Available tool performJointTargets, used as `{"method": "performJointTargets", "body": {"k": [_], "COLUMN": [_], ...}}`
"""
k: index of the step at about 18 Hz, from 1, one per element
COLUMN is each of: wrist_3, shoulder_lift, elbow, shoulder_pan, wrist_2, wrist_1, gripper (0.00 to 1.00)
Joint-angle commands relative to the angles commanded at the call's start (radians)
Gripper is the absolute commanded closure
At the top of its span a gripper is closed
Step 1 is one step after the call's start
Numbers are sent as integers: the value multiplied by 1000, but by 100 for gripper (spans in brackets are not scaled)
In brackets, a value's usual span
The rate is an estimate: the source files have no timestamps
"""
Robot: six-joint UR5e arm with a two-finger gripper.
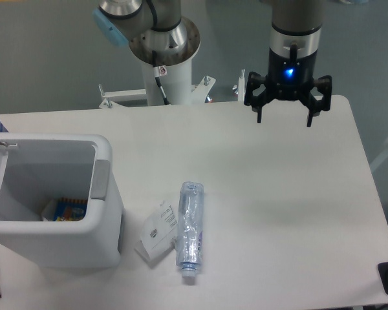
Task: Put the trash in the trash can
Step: 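Move the open gripper over the white paper packet beside the bottle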
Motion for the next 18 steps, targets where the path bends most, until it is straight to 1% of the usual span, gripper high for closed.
{"method": "performJointTargets", "body": {"k": [6,7,9,10,11,14,15,17,18], "wrist_3": [-2,-2,-2,-2,-2,-3,-3,-5,-55], "shoulder_lift": [-9,-12,-26,-35,-43,-66,-72,-77,-80], "elbow": [-2,0,-3,-2,-3,-18,-23,-50,-78], "shoulder_pan": [-6,-15,-41,-51,-54,-60,-61,-72,-77], "wrist_2": [-2,-2,-2,-5,-12,-34,-35,-61,-80], "wrist_1": [14,31,105,127,136,141,153,195,248], "gripper": [0,0,0,0,0,0,0,0,0]}}
